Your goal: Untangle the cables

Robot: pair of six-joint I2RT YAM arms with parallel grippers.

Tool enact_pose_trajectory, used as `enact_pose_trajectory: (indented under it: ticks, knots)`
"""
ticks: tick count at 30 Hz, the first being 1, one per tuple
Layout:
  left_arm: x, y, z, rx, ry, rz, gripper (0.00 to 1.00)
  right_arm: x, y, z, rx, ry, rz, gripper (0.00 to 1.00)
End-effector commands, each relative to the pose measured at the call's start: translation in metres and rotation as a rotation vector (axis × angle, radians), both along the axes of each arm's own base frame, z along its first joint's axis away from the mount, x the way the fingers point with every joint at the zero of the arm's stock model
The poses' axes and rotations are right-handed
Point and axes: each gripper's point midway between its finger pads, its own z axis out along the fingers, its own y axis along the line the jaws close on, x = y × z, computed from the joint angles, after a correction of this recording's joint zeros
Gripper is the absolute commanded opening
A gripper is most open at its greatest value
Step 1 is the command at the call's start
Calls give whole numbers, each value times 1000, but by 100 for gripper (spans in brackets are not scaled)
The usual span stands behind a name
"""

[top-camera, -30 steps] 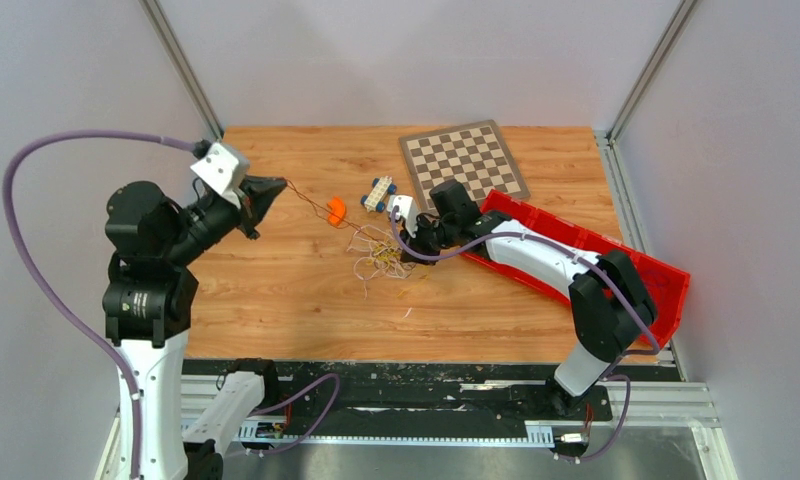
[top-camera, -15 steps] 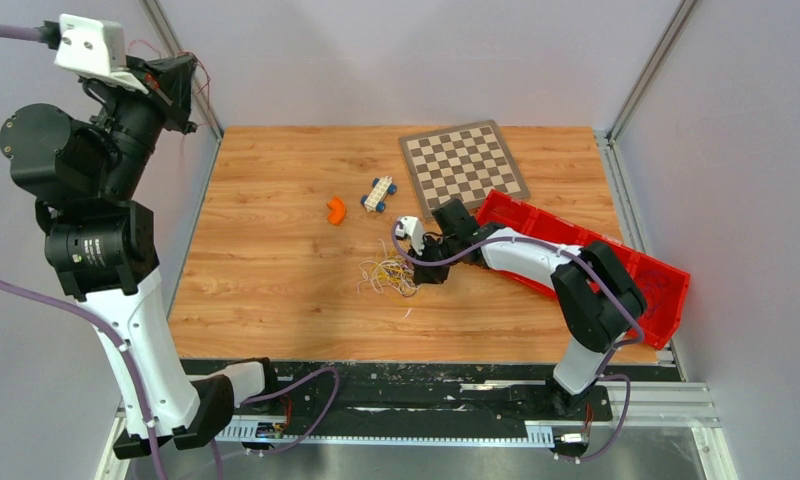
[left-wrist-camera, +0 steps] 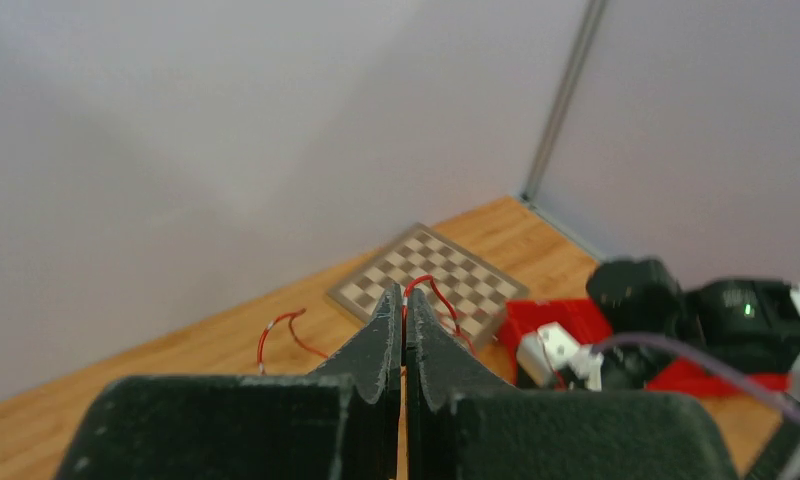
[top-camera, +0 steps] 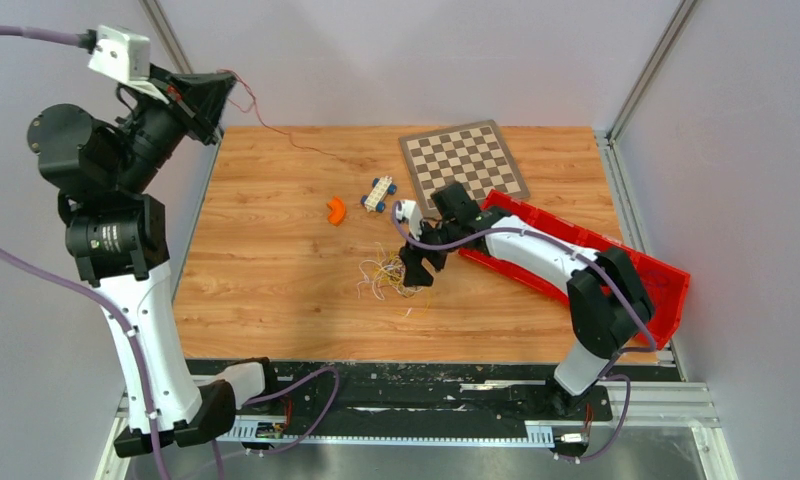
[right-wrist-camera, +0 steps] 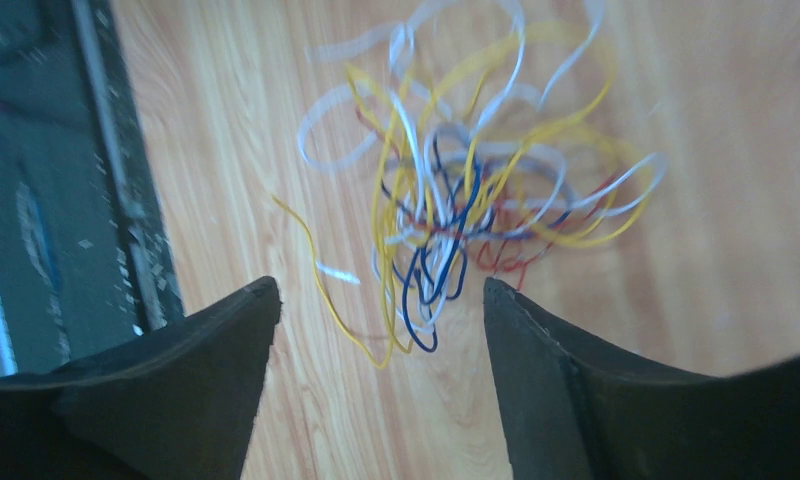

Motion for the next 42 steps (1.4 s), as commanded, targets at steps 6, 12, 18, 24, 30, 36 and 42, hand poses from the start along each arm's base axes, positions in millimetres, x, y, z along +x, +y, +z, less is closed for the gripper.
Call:
enact_pose_trajectory:
  ticks: [6, 12, 18, 24, 30, 36, 42]
  knots:
    - [-28, -86, -84, 14, 189, -469, 0, -37, -11, 192, 317, -233, 28, 100]
    - [-39, -127, -113, 28, 262, -617, 0, -47, -24, 238, 392, -279, -51, 100]
    - [-61, -160, -117, 49, 283, -773, 0, -46, -19, 272, 494, -277, -87, 97]
    - [-71, -186, -115, 56, 305, -842, 0, -54, -7, 291, 572, -249, -55, 93]
    - [-74, -203, -115, 50, 329, -873, 0, -63, -3, 284, 572, -205, -40, 85]
    - [-83, -213, -111, 53, 323, -924, 0, -47, -9, 268, 525, -261, -110, 37]
    - [-95, -218, -103, 22, 342, -1005, 0, -41, -30, 252, 467, -298, -187, 0]
